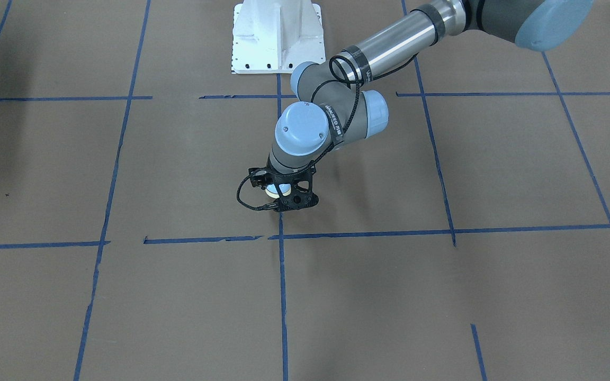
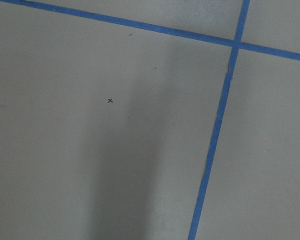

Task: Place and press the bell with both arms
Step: 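Lower the bell onto the grid center and open the left gripper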

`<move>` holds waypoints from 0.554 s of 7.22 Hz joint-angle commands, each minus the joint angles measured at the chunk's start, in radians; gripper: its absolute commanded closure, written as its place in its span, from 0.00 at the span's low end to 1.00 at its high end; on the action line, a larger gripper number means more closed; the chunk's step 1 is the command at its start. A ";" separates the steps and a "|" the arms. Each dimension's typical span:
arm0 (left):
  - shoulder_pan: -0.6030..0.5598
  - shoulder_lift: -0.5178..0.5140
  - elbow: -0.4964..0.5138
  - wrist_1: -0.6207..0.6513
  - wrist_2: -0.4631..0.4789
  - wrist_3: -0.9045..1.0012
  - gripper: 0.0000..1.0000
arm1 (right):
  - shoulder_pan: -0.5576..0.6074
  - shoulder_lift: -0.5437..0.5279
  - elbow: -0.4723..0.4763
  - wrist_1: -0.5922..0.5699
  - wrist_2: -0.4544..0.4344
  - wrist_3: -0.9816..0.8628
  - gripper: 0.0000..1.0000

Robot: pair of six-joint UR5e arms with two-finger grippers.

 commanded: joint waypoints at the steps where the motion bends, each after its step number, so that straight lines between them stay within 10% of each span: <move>1: 0.000 -0.014 0.006 0.000 0.046 -0.004 0.53 | 0.000 -0.001 0.000 0.001 0.001 0.000 0.00; 3: 0.000 -0.008 0.006 -0.001 0.099 0.012 0.00 | 0.000 0.000 0.000 0.001 0.001 0.000 0.00; 4: 0.000 -0.006 0.006 -0.001 0.101 0.012 0.00 | 0.000 0.000 0.000 0.001 0.001 0.002 0.00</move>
